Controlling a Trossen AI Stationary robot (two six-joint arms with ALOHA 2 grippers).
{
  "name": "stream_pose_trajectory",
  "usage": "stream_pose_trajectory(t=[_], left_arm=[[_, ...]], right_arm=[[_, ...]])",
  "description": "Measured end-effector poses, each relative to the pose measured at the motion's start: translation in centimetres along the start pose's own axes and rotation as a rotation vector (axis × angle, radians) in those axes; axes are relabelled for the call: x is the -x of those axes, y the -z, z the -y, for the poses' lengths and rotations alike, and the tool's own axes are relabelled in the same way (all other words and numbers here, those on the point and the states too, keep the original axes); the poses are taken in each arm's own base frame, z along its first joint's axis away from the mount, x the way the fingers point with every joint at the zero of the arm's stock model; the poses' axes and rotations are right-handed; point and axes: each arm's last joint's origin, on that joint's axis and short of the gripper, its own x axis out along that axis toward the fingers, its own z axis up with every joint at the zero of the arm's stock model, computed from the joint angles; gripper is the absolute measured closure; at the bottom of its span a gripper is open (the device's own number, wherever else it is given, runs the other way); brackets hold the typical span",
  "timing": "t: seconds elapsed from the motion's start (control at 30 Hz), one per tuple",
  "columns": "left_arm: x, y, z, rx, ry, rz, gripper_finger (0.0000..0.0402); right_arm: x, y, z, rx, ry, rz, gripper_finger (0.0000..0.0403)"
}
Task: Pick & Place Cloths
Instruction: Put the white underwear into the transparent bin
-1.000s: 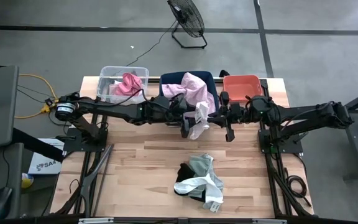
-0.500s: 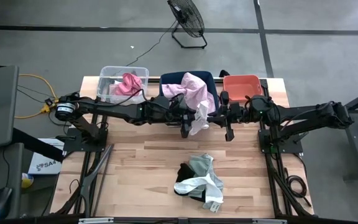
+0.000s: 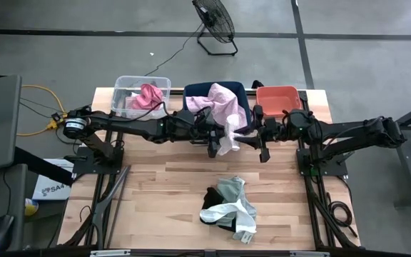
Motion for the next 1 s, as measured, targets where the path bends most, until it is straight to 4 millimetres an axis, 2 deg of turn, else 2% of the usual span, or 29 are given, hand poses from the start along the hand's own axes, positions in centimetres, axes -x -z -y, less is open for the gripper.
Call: stream_pose_trajectory(t=[0.23,0.37,0.67,1.0], left_arm=[[0.0,0.0,0.0,-0.009,0.001,0.004,0.0396],[0.6,-0.9,0.1,-0.016,0.005,0.031,0.0396],[4.2,-3.8,-0.1,-0.089,-0.078,0.038,0.0396],[9.0,-6.0,-1.1,-0.186,-0.393,-0.01,0.0396]], right_arm=[[1.4,-1.2,-0.2,-0.018,-0.001,0.044,0.0204],[2.4,-1.6,-0.3,-0.019,-0.001,0.035,0.0172],[4.0,-1.9,-0.5,-0.031,0.0,0.003,0.0166],[3.7,-1.3,-0.5,-0.078,0.002,-0.047,0.0166]])
